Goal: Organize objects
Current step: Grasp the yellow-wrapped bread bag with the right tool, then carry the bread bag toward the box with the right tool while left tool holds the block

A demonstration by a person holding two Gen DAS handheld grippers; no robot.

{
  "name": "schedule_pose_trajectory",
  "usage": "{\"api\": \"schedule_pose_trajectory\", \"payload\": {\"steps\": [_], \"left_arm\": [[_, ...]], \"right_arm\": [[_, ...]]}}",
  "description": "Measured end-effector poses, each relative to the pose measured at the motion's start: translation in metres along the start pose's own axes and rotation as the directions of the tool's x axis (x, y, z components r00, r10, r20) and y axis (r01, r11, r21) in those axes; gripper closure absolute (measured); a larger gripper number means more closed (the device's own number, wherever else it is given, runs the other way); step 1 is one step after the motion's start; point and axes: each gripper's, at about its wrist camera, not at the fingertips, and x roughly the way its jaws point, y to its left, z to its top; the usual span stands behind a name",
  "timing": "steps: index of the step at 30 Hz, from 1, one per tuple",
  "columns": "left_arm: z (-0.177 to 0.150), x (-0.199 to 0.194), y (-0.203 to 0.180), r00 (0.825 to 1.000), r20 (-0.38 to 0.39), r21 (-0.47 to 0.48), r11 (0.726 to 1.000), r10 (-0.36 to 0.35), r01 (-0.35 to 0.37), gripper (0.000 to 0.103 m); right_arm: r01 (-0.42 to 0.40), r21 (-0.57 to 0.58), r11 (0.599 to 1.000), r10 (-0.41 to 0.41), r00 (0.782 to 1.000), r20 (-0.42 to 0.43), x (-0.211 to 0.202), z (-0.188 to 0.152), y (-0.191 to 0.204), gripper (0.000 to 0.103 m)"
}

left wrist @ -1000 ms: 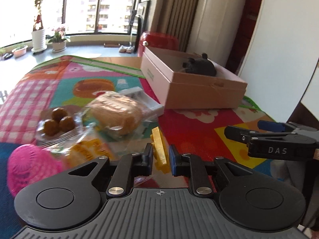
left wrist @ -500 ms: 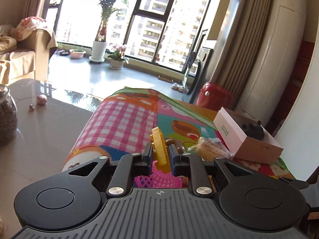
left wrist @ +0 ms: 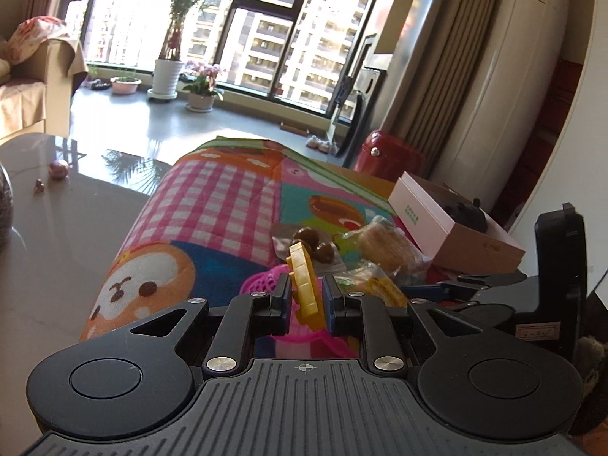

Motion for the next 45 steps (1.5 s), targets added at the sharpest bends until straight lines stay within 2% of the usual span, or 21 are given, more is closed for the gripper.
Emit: {"api": "schedule_pose_trajectory", "payload": {"steps": [1,4,9,13,15,18,21,26,28,32,34,36,37,38,41,45], "left_arm": [[-0.002,0.002,-0.004,1.0,-0.01,0.007,1.0,-0.005,0.005,0.083],[-0.008,0.007,-0.021,0.998,-0.042,0.046,0.998,-0.039,0.04,0.083],[-0.016,0.018,-0.061,0.987,-0.103,0.12,0.983,-0.124,0.136,0.083],[-0.015,0.025,-0.096,0.975,-0.142,0.19,0.962,-0.171,0.196,0.083],[-0.012,0.027,-0.111,0.967,-0.163,0.213,0.95,-0.195,0.227,0.088],[-0.004,0.032,-0.134,0.95,-0.197,0.224,0.932,-0.243,0.285,0.088],[0.009,0.041,-0.159,0.944,-0.201,0.252,0.918,-0.26,0.306,0.088],[0.023,0.064,-0.186,0.953,-0.215,0.281,0.922,-0.212,0.268,0.088],[0.013,0.058,-0.194,0.953,-0.237,0.343,0.902,-0.188,0.263,0.088],[-0.017,0.039,-0.191,0.943,-0.306,0.478,0.835,-0.133,0.273,0.086],[-0.033,0.035,-0.182,0.936,-0.343,0.506,0.824,-0.08,0.256,0.086],[-0.045,0.034,-0.172,0.929,-0.368,0.5,0.835,-0.037,0.231,0.086],[-0.049,0.035,-0.167,0.927,-0.374,0.491,0.844,-0.022,0.218,0.086],[-0.052,0.036,-0.162,0.927,-0.375,0.48,0.852,-0.016,0.209,0.086],[-0.057,0.041,-0.155,0.922,-0.386,0.432,0.877,-0.029,0.208,0.086],[-0.058,0.043,-0.16,0.923,-0.38,0.413,0.882,-0.058,0.226,0.085]], "right_arm": [[-0.012,0.002,1.0,0.012,1.0,-0.006,-0.007,-0.003,-0.001,0.049],[-0.017,-0.003,1.0,0.017,1.0,0.025,-0.036,-0.016,-0.006,0.049],[0.023,0.047,0.999,-0.028,0.994,0.103,-0.092,-0.036,-0.033,0.049],[0.135,0.083,0.987,-0.148,0.972,0.182,-0.139,-0.058,-0.062,0.049],[0.189,0.091,0.978,-0.204,0.956,0.208,-0.156,-0.071,-0.074,0.049],[0.205,0.141,0.969,-0.232,0.949,0.214,-0.173,-0.088,-0.097,0.049],[0.221,0.188,0.957,-0.262,0.938,0.227,-0.181,-0.102,-0.114,0.049],[0.197,0.262,0.945,-0.261,0.937,0.234,-0.181,-0.12,-0.136,0.049],[0.205,0.264,0.942,-0.268,0.935,0.23,-0.179,-0.127,-0.139,0.049],[0.236,0.26,0.936,-0.29,0.938,0.191,-0.167,-0.136,-0.138,0.049],[0.234,0.257,0.938,-0.283,0.944,0.17,-0.159,-0.137,-0.138,0.049],[0.239,0.248,0.939,-0.284,0.945,0.162,-0.153,-0.138,-0.136,0.038],[0.246,0.245,0.938,-0.29,0.942,0.165,-0.152,-0.137,-0.134,0.023],[0.252,0.243,0.937,-0.298,0.939,0.173,-0.151,-0.138,-0.132,0.014],[0.25,0.235,0.939,-0.294,0.94,0.175,-0.152,-0.135,-0.129,0.009],[0.267,0.241,0.933,-0.312,0.935,0.172,-0.153,-0.135,-0.128,0.004]]}}
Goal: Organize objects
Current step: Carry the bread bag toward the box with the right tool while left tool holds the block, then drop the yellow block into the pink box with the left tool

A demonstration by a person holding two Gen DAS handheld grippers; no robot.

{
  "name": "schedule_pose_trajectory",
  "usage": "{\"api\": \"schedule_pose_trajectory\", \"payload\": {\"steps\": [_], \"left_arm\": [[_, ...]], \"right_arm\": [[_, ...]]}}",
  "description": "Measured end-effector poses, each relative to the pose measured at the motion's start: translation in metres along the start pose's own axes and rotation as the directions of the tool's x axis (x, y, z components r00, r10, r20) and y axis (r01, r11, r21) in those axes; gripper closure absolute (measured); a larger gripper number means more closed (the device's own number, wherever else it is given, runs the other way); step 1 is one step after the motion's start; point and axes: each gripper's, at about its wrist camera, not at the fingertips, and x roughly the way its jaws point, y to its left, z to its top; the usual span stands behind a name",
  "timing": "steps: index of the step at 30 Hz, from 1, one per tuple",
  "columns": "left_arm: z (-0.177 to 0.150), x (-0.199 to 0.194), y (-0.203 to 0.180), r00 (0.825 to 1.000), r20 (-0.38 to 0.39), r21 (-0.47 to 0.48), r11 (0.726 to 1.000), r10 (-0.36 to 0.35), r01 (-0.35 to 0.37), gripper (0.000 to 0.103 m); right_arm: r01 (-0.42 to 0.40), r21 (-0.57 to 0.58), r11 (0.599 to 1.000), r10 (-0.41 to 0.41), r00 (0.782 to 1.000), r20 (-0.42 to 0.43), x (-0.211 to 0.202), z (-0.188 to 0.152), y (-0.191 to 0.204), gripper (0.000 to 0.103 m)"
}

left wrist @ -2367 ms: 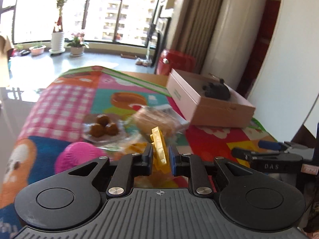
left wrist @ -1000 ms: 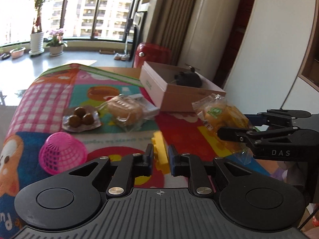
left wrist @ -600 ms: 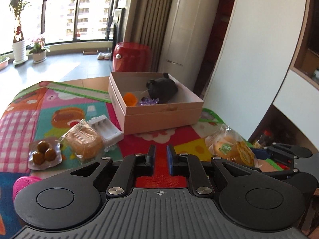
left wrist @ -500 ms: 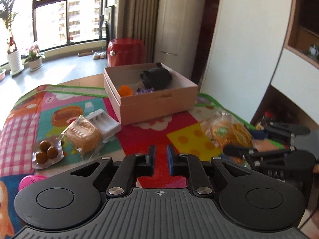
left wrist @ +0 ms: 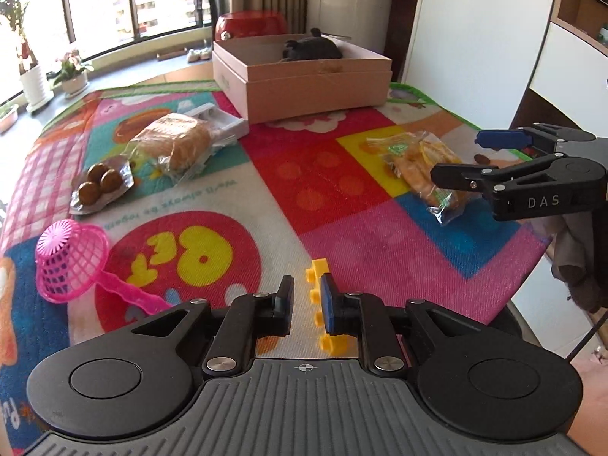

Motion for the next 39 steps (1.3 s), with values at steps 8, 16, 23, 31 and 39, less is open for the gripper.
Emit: {"api": "schedule_pose_trajectory", "payload": {"steps": [8,16,23,31,39], "left_arm": [[-0.005,0.014,-0.022,0.999,-0.049,0.059,0.998,-0.009,0.012,0.079],[-0.004,0.016,-0.024,0.999,-0.047,0.042,0.999,0.003,-0.001,0.08],[-0.016,0.016,-0.024,0.999,0.049,0.051,0.999,-0.01,0.008,0.08],[-0.009,0.013,-0.021,0.996,0.085,0.032,0.999,-0.012,0.01,0.088],[0.099,0.0,-0.003,0.945,0.328,0.006,1.0,-0.004,0.002,0.087]], "right_arm": [[0.018,0.026,1.0,-0.017,0.999,-0.036,0.004,-0.01,-0.006,0.003],[0.007,0.032,0.999,-0.005,0.999,-0.054,0.011,-0.011,-0.008,0.003],[-0.024,-0.013,1.0,0.023,0.994,-0.111,0.028,-0.004,0.004,0.039],[-0.024,-0.014,1.0,0.024,0.999,-0.044,0.0,0.006,-0.001,0.062],[-0.013,-0.063,0.998,0.013,1.0,0.0,-0.011,0.014,-0.002,0.061]]}}
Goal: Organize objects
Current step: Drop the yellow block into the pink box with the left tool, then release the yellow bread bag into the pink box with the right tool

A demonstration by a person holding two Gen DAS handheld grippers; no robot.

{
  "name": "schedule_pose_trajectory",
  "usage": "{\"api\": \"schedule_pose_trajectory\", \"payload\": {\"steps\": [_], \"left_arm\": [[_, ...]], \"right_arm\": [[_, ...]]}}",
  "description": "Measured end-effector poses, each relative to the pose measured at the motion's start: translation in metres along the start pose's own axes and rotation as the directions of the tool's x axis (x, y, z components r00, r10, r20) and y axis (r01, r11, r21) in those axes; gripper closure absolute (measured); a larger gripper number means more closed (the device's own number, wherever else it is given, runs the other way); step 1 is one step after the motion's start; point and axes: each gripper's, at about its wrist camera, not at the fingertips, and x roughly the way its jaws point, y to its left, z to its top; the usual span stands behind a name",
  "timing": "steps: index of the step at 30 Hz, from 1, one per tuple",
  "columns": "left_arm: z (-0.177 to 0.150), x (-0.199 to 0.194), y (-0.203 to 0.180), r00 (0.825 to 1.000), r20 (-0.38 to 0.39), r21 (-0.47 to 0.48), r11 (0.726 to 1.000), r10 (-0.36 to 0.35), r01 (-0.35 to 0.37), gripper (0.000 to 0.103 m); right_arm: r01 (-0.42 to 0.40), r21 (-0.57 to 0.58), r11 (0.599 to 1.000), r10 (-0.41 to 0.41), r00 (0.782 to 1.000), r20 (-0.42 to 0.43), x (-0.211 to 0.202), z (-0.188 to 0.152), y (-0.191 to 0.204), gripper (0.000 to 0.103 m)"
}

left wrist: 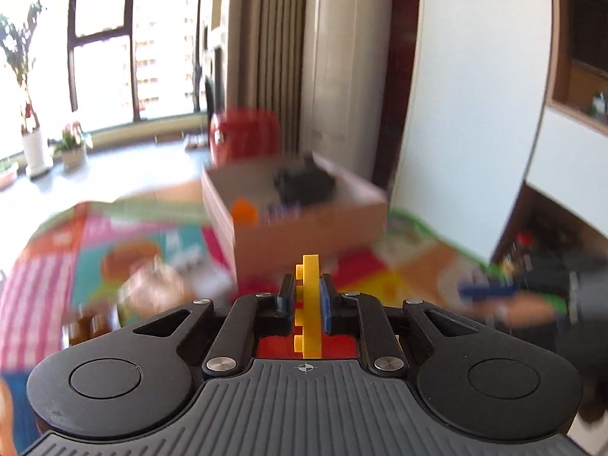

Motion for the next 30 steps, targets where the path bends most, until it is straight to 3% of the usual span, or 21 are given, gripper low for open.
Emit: {"api": "schedule_pose_trajectory", "payload": {"steps": [2,4,6,9,11,14,15,17,21,23,25,30], "left_arm": [[0.034,0.019,0.009,0.998,0.059,-0.045,0.999,0.0,0.003,0.087],[0.068,0.051,0.025,0.995,0.092,-0.116,0.992,-0.037,0.047,0.087],[0.09,0.089,0.037,0.996,0.048,-0.168,0.983,-0.072,0.079,0.085],[0.097,0.108,0.044,0.997,0.077,-0.21,0.977,-0.021,0.036,0.084],[0.091,0.097,0.047,0.991,0.131,-0.21,0.977,0.002,0.026,0.084],[0.073,0.072,0.049,0.991,0.132,-0.209,0.977,-0.01,0.038,0.084],[0.064,0.063,0.049,0.992,0.128,-0.202,0.979,-0.015,0.04,0.084],[0.043,0.044,0.049,0.991,0.131,-0.198,0.978,-0.04,0.066,0.084],[-0.005,0.005,0.059,0.984,0.162,-0.252,0.961,-0.077,0.116,0.084],[-0.026,-0.006,0.064,0.989,0.132,-0.267,0.958,-0.073,0.107,0.084],[-0.049,-0.012,0.067,0.998,0.054,-0.253,0.966,-0.044,0.056,0.084],[-0.091,-0.013,0.086,0.997,-0.077,-0.285,0.959,-0.011,-0.011,0.084]], "right_arm": [[0.004,-0.016,1.0,-0.004,1.0,-0.002,0.0,-0.003,0.001,0.022],[0.01,-0.027,1.0,-0.01,1.0,-0.004,0.002,-0.006,0.001,0.011],[-0.004,-0.021,1.0,0.003,0.999,-0.033,0.006,-0.007,0.0,0.007],[-0.014,0.0,1.0,0.014,0.998,-0.06,0.013,-0.01,-0.002,0.0],[-0.004,0.001,1.0,0.005,0.996,-0.084,0.021,-0.014,-0.002,0.0],[-0.017,0.009,1.0,0.018,0.992,-0.121,0.03,-0.018,-0.003,0.003],[-0.024,0.013,1.0,0.026,0.991,-0.13,0.031,-0.019,-0.003,0.008],[-0.057,0.029,0.998,0.061,0.985,-0.159,0.034,-0.018,-0.002,0.043],[-0.078,0.079,0.994,0.09,0.983,-0.162,0.033,-0.005,-0.005,0.05],[-0.082,0.09,0.993,0.094,0.987,-0.128,0.027,0.014,-0.007,0.05],[-0.086,0.087,0.993,0.092,0.994,-0.066,0.021,0.043,-0.009,0.051],[-0.014,0.042,0.999,0.009,0.993,0.118,0.033,0.14,-0.006,0.05]]}}
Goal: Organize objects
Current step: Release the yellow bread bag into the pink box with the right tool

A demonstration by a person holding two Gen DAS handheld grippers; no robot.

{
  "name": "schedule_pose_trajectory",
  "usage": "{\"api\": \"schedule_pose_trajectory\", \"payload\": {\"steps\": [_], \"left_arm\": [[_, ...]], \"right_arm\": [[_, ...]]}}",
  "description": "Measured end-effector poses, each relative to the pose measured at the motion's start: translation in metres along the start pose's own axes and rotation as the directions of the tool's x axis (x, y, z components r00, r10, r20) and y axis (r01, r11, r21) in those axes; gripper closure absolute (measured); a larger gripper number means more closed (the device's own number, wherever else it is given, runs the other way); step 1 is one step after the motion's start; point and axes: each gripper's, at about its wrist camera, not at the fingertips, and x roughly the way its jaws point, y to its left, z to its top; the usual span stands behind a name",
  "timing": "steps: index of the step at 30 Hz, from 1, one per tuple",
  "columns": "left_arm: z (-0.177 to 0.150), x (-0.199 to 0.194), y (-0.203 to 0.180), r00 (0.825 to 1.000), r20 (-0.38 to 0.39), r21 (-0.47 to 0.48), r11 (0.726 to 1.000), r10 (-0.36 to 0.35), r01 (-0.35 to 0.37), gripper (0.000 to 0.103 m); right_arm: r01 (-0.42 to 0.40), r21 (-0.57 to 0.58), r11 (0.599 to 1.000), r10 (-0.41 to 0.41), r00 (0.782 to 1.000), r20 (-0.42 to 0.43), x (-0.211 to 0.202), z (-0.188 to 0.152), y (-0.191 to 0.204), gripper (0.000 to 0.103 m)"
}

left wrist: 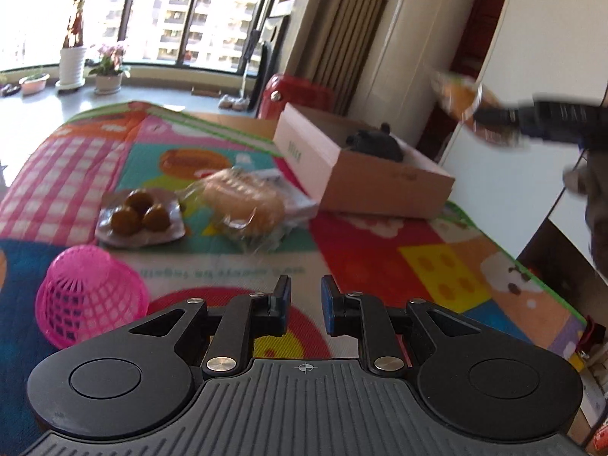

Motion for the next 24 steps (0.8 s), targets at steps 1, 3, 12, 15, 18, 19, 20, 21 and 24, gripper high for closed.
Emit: {"api": "schedule_pose_trajectory", "payload": {"steps": [1,3,12,15,18,19,20,21,24], "left_arm": [[-0.002,0.0,0.003,1.0,-0.004,-0.003,1.0,0.013,-0.013,0.084],[-0.003,-0.004,0.003,0.999,0.001,0.019,0.999,0.035,-0.035,0.084],[0.005,-0.009,0.021,0.996,0.029,-0.048,0.996,0.08,-0.079,0.084],[0.01,-0.006,0.033,0.994,0.033,-0.143,0.985,0.103,-0.097,0.084],[0.017,0.001,0.037,0.995,0.027,-0.211,0.974,0.094,-0.087,0.084],[0.022,0.005,0.038,0.996,0.028,-0.236,0.969,0.082,-0.074,0.084],[0.027,0.009,0.039,0.997,0.031,-0.263,0.963,0.073,-0.062,0.084],[0.032,0.013,0.041,0.997,0.033,-0.291,0.955,0.064,-0.052,0.084],[0.048,0.037,0.052,0.999,0.004,-0.4,0.916,0.043,-0.038,0.084]], "right_arm": [[0.029,-0.008,1.0,-0.029,0.999,0.017,0.013,0.017,0.002,0.045],[0.084,0.006,0.996,-0.084,0.996,0.016,0.037,0.04,0.003,0.014],[0.053,0.099,0.994,-0.047,0.997,-0.063,0.046,-0.028,0.002,0.0],[0.066,0.105,0.992,-0.055,0.993,-0.106,0.044,-0.071,0.002,0.0],[0.033,0.156,0.987,-0.009,0.989,-0.148,0.044,-0.104,0.001,0.0],[0.024,0.173,0.985,0.003,0.988,-0.157,0.045,-0.112,0.001,0.0],[0.019,0.187,0.982,0.012,0.986,-0.164,0.045,-0.12,-0.001,0.0],[0.023,0.191,0.981,0.01,0.986,-0.167,0.046,-0.126,0.0,0.0],[0.043,0.189,0.981,-0.01,0.985,-0.175,0.051,-0.133,-0.001,0.0]]}}
